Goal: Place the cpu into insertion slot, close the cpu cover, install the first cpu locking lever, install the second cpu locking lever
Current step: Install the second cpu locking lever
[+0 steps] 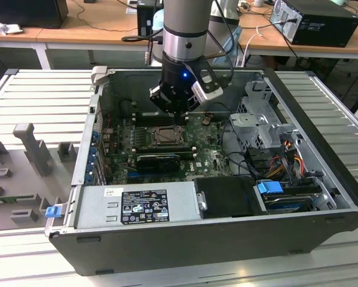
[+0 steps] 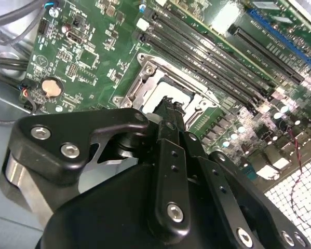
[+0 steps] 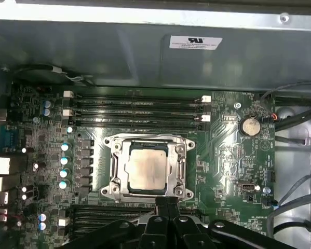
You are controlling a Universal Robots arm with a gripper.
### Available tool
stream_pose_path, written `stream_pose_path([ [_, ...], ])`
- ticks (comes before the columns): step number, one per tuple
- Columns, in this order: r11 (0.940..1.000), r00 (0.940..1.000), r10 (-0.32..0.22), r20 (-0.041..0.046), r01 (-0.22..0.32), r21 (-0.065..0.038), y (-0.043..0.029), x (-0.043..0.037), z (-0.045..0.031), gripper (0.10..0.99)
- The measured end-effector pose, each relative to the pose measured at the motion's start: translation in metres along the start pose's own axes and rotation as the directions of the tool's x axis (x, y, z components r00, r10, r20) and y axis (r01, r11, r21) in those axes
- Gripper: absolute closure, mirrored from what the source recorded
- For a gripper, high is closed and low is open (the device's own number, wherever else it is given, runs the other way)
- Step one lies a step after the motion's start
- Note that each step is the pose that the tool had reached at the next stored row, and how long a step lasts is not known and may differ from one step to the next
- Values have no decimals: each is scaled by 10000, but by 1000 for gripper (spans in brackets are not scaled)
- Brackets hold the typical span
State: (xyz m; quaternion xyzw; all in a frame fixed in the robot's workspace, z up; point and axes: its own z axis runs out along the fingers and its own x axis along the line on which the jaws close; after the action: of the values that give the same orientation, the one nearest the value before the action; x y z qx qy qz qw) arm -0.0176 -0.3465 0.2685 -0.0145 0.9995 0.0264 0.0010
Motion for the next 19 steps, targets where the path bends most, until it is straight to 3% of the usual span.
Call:
stream_pose_path([
  [2,10000,10000,2,-21,-2,-1,-86,5,19,980],
  [5,10000,10000,-3,-66,3,-4,-160,10,89,980],
  [8,10000,10000,-15,-80,15,-4,-200,14,160,980],
  [19,10000,10000,-14,-80,14,-19,-338,75,237,980],
])
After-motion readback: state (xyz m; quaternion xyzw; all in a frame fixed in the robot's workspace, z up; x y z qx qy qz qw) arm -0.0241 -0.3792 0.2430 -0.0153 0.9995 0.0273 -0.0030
